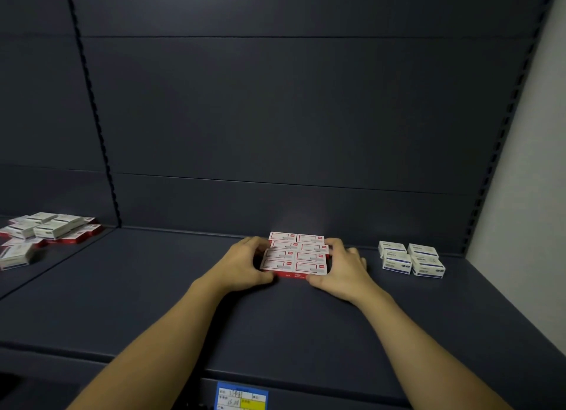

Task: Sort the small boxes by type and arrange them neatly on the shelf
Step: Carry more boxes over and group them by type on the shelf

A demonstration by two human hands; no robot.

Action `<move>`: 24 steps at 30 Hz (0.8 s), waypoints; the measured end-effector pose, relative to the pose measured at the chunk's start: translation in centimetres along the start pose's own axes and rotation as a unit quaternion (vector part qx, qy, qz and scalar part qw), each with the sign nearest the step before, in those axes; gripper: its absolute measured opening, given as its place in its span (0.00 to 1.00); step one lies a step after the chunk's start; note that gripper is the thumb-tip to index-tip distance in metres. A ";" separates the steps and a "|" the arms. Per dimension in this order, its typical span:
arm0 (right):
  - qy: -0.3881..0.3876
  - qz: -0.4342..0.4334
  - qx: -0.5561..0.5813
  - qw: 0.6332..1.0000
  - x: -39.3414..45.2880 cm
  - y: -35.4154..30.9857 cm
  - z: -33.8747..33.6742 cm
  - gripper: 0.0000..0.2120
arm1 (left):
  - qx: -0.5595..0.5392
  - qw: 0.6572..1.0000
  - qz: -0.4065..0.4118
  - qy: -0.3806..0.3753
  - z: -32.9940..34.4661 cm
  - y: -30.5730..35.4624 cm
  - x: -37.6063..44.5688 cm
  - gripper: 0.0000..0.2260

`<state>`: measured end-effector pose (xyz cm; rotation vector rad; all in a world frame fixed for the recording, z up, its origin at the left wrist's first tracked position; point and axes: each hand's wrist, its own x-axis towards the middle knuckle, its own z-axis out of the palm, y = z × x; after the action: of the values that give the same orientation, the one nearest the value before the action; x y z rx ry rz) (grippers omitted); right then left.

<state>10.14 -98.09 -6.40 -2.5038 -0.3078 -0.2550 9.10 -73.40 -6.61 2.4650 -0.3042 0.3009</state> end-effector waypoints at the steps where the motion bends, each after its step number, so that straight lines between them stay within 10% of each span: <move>1: -0.006 -0.002 -0.002 1.000 -0.1 0.0 0.0 0.41 | 0.000 1.000 -0.003 -0.003 -0.1 0.1 -0.1 0.31; 9: -0.025 -0.011 -0.011 1.000 -0.2 -0.8 -1.1 0.48 | 0.029 0.997 -0.067 -0.016 -2.3 0.7 -0.7 0.32; 16: 0.033 -0.125 -0.101 0.986 1.0 -5.5 -0.8 0.23 | 0.142 0.982 -0.127 0.018 -6.4 -0.7 -3.3 0.23; 24: -0.023 -0.212 -0.160 0.964 0.5 -12.8 3.7 0.19 | 0.257 0.950 -0.174 0.038 -12.1 -2.6 -8.7 0.16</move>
<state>7.54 -85.68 -2.32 -2.7380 -0.8898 -0.4482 -0.11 -62.70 -1.15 2.9417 0.2806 0.3544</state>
